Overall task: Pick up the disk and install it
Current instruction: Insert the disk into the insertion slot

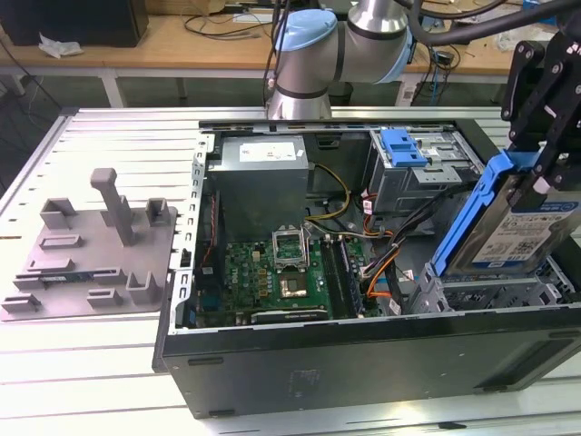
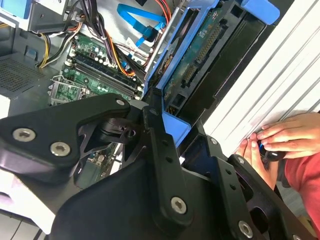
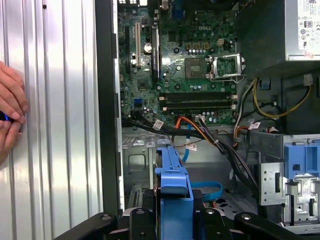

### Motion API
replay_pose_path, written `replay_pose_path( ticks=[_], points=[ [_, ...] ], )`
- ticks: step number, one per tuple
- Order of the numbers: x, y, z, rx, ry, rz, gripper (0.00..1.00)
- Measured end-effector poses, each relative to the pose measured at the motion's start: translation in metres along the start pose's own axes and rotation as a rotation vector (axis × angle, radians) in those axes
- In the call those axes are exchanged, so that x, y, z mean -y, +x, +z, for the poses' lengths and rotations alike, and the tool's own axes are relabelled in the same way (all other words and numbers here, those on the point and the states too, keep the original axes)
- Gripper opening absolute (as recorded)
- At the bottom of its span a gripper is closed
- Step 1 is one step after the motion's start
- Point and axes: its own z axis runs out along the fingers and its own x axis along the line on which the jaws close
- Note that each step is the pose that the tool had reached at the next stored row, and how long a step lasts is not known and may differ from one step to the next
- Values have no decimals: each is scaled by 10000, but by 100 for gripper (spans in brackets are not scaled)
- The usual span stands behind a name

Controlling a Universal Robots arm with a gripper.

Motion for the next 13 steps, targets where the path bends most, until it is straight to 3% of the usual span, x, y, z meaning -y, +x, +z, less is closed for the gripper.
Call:
replay_pose_path(
  ticks=[13],
  points=[
    [-3, 4, 119, -10, -3, 1, 37]
  ],
)
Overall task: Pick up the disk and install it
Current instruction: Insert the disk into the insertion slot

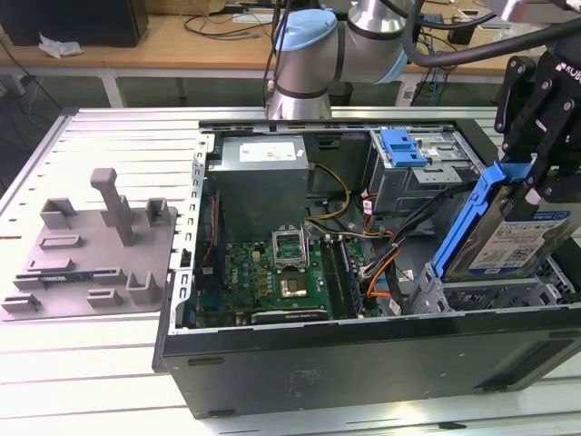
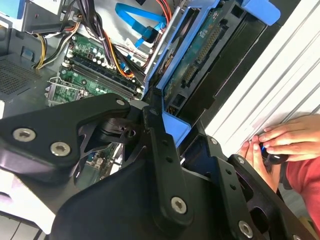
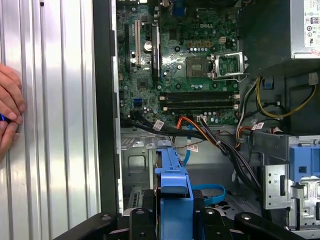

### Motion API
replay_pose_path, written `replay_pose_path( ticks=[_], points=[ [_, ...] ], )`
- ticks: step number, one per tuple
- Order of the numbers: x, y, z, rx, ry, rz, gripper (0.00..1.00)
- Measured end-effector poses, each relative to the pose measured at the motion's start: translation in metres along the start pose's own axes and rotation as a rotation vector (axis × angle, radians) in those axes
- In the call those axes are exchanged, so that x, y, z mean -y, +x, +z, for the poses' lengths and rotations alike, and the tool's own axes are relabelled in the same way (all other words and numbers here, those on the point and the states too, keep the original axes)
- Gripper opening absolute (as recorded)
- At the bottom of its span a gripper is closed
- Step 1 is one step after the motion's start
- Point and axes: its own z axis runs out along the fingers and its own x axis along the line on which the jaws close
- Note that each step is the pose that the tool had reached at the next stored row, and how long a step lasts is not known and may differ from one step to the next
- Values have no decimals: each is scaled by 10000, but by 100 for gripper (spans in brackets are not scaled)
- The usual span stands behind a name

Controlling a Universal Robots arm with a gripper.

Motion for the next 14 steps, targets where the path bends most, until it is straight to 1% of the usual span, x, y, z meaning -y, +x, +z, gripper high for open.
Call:
replay_pose_path(
  ticks=[2, 6, 8, 11, 14],
  points=[
    [0, 2, 28, 12, 4, 0, 37],
    [0, 3, 60, 5, 3, -1, 37],
    [3, 5, 78, 29, 7, -4, 37],
    [0, 4, 69, 9, 3, -1, 37],
    [0, 4, 61, 10, 3, -2, 37]
  ],
)
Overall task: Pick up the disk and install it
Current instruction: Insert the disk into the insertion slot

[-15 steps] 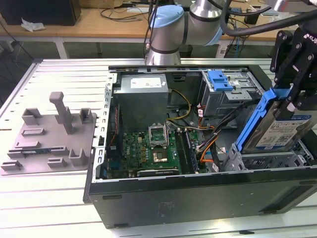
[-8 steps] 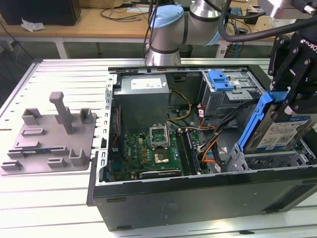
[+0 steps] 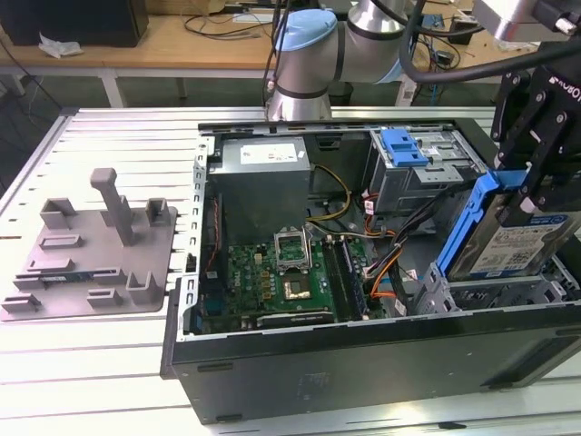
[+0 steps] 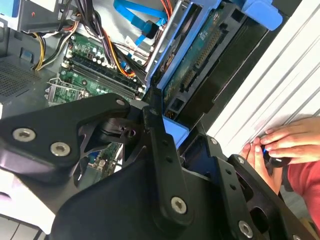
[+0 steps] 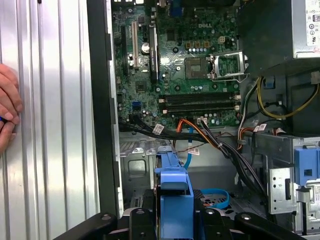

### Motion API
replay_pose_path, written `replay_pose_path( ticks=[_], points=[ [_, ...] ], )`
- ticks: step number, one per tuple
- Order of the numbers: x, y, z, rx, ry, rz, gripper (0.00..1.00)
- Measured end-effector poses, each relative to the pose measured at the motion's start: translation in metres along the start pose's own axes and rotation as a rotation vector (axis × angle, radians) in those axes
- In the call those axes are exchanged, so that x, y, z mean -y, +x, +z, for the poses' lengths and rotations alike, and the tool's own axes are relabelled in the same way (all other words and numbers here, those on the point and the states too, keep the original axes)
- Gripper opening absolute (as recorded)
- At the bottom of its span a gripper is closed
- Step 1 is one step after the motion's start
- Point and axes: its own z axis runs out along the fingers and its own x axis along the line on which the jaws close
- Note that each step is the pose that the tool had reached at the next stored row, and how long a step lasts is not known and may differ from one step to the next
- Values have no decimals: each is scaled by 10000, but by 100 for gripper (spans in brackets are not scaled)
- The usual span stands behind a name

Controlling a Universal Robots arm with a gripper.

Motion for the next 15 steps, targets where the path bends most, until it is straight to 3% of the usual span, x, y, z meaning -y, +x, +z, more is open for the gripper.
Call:
replay_pose_path(
  ticks=[15],
  points=[
    [0, 2, 11, -1, 0, 1, 37]
  ],
)
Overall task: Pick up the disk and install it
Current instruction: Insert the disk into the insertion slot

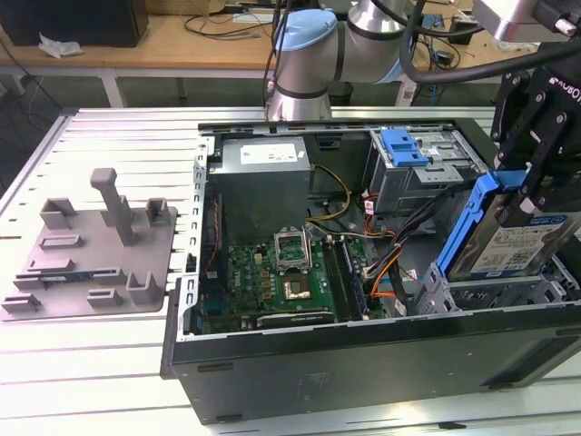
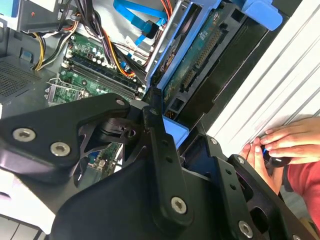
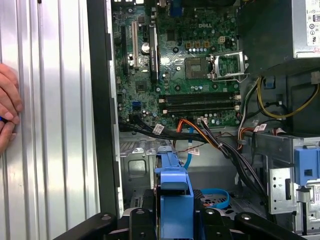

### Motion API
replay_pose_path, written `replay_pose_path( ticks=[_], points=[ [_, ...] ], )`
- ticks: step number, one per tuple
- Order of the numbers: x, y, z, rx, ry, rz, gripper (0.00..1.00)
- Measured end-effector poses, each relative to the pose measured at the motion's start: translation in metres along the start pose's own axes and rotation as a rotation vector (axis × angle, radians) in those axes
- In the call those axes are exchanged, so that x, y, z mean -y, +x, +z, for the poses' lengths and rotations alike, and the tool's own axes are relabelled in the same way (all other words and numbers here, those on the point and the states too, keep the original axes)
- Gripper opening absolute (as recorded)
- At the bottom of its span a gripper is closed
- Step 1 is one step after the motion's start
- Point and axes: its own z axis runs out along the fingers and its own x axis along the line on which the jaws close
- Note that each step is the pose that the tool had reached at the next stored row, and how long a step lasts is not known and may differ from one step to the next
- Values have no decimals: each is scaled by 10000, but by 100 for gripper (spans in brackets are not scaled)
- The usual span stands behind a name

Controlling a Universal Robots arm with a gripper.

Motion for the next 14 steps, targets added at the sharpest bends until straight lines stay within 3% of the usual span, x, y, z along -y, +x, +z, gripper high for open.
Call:
replay_pose_path(
  ticks=[14],
  points=[
    [1, 5, 100, 1, 0, 0, 37]
  ],
)
